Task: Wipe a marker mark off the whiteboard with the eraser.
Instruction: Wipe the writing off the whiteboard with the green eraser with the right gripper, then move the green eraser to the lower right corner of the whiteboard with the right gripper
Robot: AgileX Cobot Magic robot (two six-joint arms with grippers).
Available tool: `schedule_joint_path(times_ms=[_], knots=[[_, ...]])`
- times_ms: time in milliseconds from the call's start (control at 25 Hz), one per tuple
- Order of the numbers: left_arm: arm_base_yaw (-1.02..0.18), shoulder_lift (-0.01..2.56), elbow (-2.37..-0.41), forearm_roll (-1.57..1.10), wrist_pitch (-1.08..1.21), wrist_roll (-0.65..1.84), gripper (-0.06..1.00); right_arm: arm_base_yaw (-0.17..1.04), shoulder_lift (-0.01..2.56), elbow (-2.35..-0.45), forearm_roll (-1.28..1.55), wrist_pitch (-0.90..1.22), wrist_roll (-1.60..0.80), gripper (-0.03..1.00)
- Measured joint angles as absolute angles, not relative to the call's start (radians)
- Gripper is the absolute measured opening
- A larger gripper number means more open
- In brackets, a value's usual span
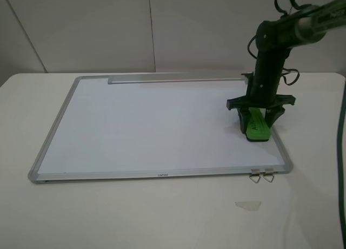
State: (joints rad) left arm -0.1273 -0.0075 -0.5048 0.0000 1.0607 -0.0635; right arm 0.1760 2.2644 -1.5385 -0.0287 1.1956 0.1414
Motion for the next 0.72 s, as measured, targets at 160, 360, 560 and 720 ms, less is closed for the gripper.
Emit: schedule_joint_path(times_ms=[160,360,560,720], knots=[[-0.127,-0.008,-0.505,0.0,1.061,-0.063,0.68,0.176,2.239,-1.483,-0.025,1.171,0.15,0.6],[-0.127,-0.008,-0.505,0.0,1.061,-0.063,0.68,0.176,2.243,-1.51,-0.026,1.181,0.151,0.6],[-0.127,-0.008,-0.505,0.0,1.061,-0.063,0.68,0.176,2.276,-1.629,-0.039,1.175,0.151,0.6],[-0.127,-0.008,-0.505,0.0,1.061,-0.063,0.68,0.176,2.286,-1.751,-0.045,1.209,0.155,0.6]])
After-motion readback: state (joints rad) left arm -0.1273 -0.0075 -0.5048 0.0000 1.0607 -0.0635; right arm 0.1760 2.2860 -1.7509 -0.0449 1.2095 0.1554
